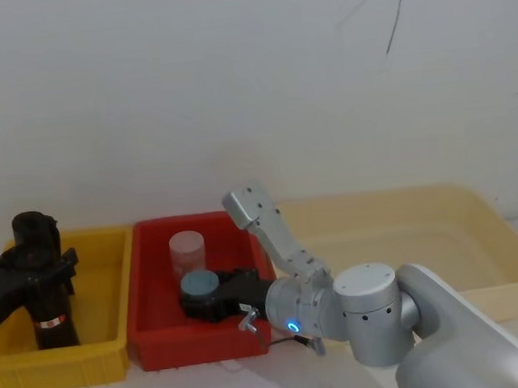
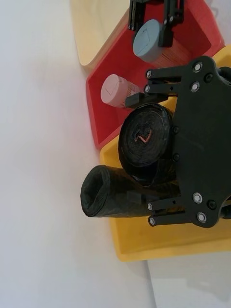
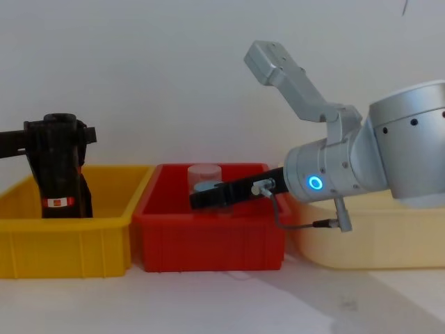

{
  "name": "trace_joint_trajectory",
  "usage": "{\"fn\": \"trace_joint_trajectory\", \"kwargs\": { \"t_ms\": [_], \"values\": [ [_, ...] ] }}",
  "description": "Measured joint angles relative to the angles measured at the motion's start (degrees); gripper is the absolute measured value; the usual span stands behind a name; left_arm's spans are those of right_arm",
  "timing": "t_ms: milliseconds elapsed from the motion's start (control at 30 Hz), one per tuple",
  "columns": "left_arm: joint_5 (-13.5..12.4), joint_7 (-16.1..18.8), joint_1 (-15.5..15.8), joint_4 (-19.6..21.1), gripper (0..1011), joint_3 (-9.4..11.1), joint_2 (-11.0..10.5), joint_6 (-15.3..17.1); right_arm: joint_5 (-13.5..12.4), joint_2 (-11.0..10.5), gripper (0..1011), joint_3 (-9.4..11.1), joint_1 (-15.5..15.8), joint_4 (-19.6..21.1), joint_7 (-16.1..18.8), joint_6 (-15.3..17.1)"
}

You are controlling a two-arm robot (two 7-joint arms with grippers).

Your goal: Pick up the garbage bag with the one hand and transfer it to the other hand.

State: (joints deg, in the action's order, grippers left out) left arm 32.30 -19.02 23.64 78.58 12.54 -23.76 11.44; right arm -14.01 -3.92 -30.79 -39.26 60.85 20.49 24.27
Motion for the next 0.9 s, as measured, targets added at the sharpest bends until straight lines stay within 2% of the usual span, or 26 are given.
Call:
{"fn": "trace_joint_trajectory", "kwargs": {
  "t_ms": [67, 167, 300, 333, 400, 433, 467, 600, 733, 900],
  "values": [
    [0.0, 0.0, 0.0, 0.0, 1000, 0.0, 0.0, 0.0, 0.0, 0.0, 692, 0.0, 0.0, -0.1, 0.0, 0.0],
    [0.0, 0.0, 0.0, 0.0, 944, 0.0, 0.0, 0.0, 0.0, 0.1, 652, 0.1, 0.0, -0.2, 0.1, 0.0],
    [0.0, 0.0, 0.0, 0.0, 865, 0.0, 0.0, 0.0, 0.0, 0.1, 646, 0.1, -0.1, -0.3, 0.1, 0.0],
    [0.0, 0.0, 0.0, 0.0, 805, 0.0, 0.0, 0.0, 0.1, 0.1, 646, 0.1, -0.1, -0.3, 0.1, 0.0],
    [0.0, 0.0, 0.0, 0.0, 771, 0.0, 0.0, 0.0, 0.1, 0.1, 646, 0.1, -0.1, -0.3, 0.1, 0.0],
    [0.0, 0.0, 0.0, 0.0, 716, 0.0, 0.0, 0.0, 0.1, 0.1, 647, 0.1, -0.1, -0.4, 0.2, 0.0],
    [0.0, 0.0, 0.0, 0.0, 716, 0.0, 0.0, 0.0, 0.1, 0.1, 646, 0.1, -0.1, -0.4, 0.2, 0.0],
    [0.0, 0.0, 0.0, 0.0, 579, 0.0, 0.0, 0.0, 0.1, 0.2, 646, 0.1, -0.1, -0.4, 0.2, 0.0],
    [0.0, 0.0, 0.0, 0.0, 534, 0.0, 0.0, 0.0, 0.1, 0.2, 646, 0.1, -0.1, -0.5, 0.2, 0.0],
    [0.0, 0.0, 0.0, 0.0, 528, 0.0, 0.0, 0.0, 0.1, 0.2, 646, 0.1, -0.1, -0.5, 0.2, 0.1]
  ]
}}
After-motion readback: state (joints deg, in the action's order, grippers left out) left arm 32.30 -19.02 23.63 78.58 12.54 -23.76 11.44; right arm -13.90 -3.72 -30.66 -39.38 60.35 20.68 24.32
